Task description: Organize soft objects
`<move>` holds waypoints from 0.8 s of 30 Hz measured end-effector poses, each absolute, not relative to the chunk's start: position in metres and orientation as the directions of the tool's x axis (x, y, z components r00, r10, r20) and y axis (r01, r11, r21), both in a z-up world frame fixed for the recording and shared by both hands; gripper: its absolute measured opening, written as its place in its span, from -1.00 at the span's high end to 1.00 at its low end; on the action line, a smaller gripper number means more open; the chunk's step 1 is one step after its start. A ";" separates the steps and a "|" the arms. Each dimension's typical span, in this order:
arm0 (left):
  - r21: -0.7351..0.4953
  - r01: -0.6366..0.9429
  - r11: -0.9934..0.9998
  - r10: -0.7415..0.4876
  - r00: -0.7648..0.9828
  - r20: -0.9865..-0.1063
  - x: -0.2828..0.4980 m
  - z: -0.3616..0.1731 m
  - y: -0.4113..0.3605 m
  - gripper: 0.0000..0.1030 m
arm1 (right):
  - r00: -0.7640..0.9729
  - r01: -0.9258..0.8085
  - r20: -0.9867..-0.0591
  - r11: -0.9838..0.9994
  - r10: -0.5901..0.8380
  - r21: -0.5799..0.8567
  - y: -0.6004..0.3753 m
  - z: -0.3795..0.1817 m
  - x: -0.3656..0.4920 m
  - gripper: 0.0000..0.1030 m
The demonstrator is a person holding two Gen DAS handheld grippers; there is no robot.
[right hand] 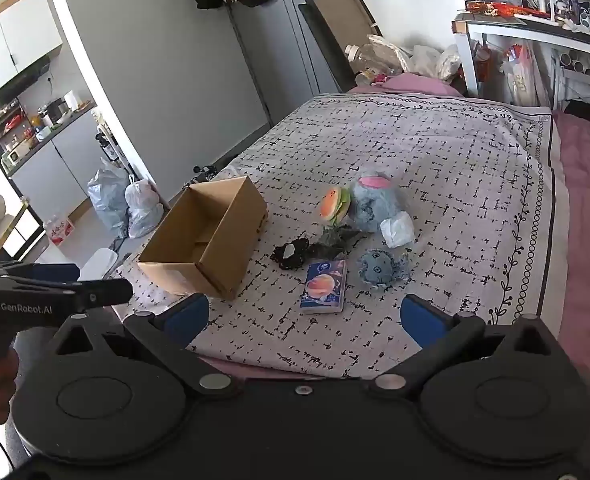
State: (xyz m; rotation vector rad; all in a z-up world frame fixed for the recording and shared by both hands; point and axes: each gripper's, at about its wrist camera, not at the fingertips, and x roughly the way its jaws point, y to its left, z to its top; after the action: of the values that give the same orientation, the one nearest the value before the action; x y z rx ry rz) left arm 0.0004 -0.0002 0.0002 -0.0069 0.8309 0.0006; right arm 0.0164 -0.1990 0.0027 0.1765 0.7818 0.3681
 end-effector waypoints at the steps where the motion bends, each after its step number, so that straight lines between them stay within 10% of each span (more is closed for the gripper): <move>1: -0.009 -0.004 1.000 -0.004 0.673 -0.740 0.001 0.000 0.000 -0.94 | 0.653 -0.253 -0.655 0.924 0.381 0.285 -0.197 0.002 0.016 -1.00; 24: -0.037 0.032 0.999 -0.049 0.680 -0.732 0.007 0.000 -0.012 -0.94 | 0.647 -0.226 -0.664 0.926 0.375 0.303 -0.203 -0.009 0.023 -1.00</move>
State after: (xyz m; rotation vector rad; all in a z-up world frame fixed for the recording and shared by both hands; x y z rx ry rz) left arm 0.0074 -0.0115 0.0001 -0.0221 0.8218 -0.0455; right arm 0.0231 -0.2028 -0.0088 0.1997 0.7976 0.3442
